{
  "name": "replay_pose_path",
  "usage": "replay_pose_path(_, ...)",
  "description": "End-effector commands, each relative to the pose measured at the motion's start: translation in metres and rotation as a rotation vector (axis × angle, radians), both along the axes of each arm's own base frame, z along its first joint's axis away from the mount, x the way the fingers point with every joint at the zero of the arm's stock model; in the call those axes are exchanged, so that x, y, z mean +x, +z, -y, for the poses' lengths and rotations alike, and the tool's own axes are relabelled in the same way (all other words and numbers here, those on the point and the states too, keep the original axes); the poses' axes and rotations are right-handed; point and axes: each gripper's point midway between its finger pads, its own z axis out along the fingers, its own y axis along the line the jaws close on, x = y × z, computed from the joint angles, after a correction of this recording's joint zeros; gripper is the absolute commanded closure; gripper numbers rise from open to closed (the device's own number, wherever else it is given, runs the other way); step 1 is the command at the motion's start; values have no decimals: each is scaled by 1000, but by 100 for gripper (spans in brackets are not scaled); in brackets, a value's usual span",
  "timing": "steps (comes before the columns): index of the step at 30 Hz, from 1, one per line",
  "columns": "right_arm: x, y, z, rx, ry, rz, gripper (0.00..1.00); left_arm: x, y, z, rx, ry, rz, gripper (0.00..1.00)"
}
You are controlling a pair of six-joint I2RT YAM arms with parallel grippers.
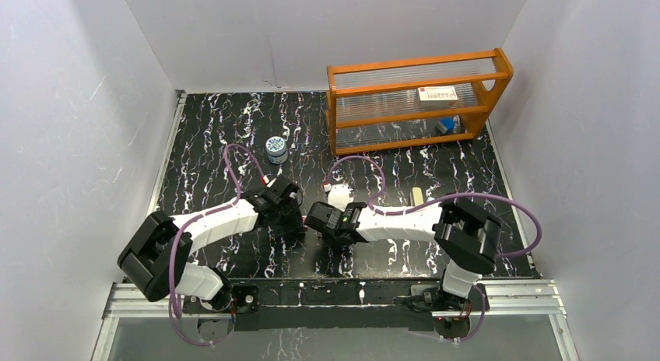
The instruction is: Load the staples into the stapler
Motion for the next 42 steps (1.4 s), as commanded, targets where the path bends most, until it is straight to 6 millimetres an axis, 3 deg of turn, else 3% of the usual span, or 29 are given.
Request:
replay_pose_path(1,9,9,-13,45,-26,29,44,8,-9,-6,60,31,11,59)
replay_pose_path(11,32,3,-8,89,-70,10,46,22,-11,-1,90,69,10,65)
replay_pose_path(26,83,7,-18,169,-68,16,47,70,-16,2,99,98,33,68)
replay_pose_path(33,97,8,-12,176,-85,17,47,84,-12,7,47,85,35,69)
replay_pose_path(38,91,31,-10,211,-8,42,40,74,7,16,-36,27,49,65)
replay_pose_path(42,84,68,3,269,71,132,34,57,27,17,-113,-8,76,60)
